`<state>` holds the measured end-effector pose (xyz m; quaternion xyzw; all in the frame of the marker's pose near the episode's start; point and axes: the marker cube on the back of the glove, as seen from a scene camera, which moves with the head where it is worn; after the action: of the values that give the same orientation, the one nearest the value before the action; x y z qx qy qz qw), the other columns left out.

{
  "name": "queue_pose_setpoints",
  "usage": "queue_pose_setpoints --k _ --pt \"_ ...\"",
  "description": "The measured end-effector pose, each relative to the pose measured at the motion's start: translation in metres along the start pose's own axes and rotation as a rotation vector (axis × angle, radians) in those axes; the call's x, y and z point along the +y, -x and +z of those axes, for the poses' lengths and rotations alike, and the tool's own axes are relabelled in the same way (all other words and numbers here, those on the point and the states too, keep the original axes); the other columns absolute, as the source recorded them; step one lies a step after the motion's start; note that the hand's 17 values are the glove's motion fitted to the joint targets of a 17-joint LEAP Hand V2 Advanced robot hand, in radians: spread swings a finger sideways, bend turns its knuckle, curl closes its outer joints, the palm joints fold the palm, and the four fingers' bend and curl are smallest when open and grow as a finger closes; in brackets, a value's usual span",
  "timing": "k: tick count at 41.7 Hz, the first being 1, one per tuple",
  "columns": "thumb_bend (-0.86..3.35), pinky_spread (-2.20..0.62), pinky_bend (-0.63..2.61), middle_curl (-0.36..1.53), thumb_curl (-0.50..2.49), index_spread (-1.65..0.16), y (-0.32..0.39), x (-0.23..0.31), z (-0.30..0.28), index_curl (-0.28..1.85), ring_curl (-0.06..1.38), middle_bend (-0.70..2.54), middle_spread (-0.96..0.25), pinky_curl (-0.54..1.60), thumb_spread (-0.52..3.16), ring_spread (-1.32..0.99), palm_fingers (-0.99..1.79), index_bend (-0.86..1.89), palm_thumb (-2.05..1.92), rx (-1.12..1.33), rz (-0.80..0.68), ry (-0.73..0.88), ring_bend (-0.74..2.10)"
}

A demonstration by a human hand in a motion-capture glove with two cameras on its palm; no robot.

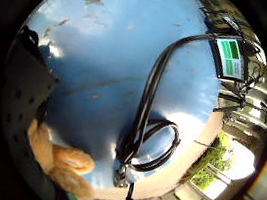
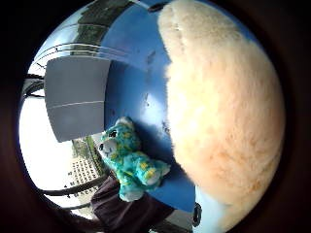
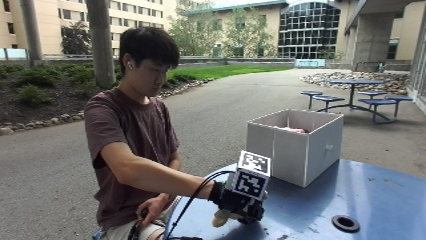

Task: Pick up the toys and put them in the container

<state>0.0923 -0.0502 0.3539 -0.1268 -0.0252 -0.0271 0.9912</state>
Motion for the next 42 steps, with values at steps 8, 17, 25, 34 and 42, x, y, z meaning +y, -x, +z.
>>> queue_pose_setpoints --k 8,17,25,34,42 --pt "0.32 -0.39 0.87 0.61 0.69 -0.08 0.041 0.008 -0.088 0.52 0.62 1.16 -0.12 0.39 1.19 -0.26 1.19 1.0 0.7 0.032 -0.047 0.01 1.24" --pt "0.18 -0.4 0.95 0.66 0.78 -0.15 0.125 0.03 -0.234 0.59 0.64 1.23 -0.14 0.44 0.89 -0.32 1.1 1.03 0.6 0.15 -0.092 -0.111 1.28" --pt "0.13 -0.4 0.98 0.69 0.84 -0.19 0.228 0.041 -0.324 0.64 0.65 1.24 -0.14 0.46 0.72 -0.34 1.06 1.01 0.6 0.267 -0.085 -0.247 1.31" --pt "0.09 -0.4 1.0 0.71 0.9 -0.22 0.359 0.021 -0.347 0.7 0.66 1.23 -0.15 0.47 0.61 -0.35 1.05 0.98 0.61 0.274 -0.252 -0.312 1.31" --pt "0.07 -0.4 1.0 0.72 0.95 -0.25 0.38 -0.028 -0.318 0.76 0.66 1.23 -0.16 0.48 0.55 -0.36 1.04 0.95 0.62 0.367 -0.32 -0.338 1.31"
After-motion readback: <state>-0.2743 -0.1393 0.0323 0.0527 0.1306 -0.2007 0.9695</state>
